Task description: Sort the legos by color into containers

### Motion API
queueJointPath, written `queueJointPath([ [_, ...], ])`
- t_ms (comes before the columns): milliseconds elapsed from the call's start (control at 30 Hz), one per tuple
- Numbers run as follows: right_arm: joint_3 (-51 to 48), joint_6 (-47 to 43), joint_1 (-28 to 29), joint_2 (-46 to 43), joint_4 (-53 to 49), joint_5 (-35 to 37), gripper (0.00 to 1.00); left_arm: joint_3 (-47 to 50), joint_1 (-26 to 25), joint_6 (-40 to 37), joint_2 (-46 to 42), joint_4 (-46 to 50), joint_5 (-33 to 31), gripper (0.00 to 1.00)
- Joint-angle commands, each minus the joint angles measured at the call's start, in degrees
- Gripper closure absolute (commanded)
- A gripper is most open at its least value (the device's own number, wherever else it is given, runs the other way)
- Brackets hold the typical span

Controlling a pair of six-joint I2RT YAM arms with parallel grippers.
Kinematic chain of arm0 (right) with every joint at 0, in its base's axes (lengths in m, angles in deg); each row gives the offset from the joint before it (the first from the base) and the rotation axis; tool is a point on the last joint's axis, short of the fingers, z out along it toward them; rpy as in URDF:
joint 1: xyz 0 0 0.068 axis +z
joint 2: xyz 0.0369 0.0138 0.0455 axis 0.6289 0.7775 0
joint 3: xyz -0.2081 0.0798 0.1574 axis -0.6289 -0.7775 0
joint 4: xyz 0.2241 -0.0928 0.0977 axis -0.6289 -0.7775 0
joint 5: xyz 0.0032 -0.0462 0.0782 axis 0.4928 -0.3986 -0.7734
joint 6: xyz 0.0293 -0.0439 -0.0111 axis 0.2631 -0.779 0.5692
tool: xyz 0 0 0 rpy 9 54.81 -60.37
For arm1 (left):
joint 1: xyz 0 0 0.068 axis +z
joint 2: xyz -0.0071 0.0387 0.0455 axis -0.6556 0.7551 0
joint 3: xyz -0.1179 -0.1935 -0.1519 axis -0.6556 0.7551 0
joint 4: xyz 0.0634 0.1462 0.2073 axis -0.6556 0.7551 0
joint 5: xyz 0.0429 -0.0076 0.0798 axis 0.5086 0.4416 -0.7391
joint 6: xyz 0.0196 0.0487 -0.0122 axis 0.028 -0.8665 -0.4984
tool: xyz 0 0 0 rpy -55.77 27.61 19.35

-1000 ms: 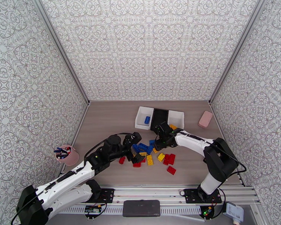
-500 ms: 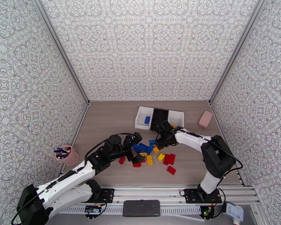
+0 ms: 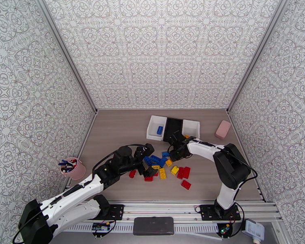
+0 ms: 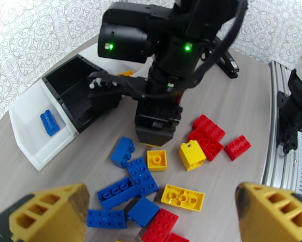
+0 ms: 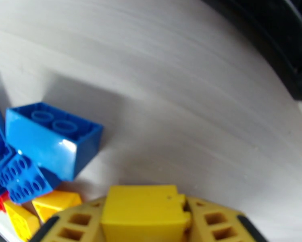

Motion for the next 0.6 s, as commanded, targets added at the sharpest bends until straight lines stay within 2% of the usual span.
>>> queueJointPath([
  [0, 1.4, 0.7, -0.3, -2.5, -0.9, -0.4, 0.61, 0.2, -0.4, -1.1, -0.5, -1.0, -0.8, 0.0],
  [200, -1.4, 4.3, -0.3, -10.8, 1.2, 1.1, 0.61, 0.1, -0.6, 0.4, -0.5, -3.1, -1.5, 0.0],
  [433, -5.6, 10.5, -1.3, -22.0, 7.5, 11.6, 0.62, 0.4, -2.4, 5.3, 3.2, -11.4, -5.7, 0.0],
  [567, -6.2, 12.2, -5.5, -23.5, 11.3, 15.0, 0.63, -0.2, -4.6, 6.4, 6.9, -15.8, -7.9, 0.0],
])
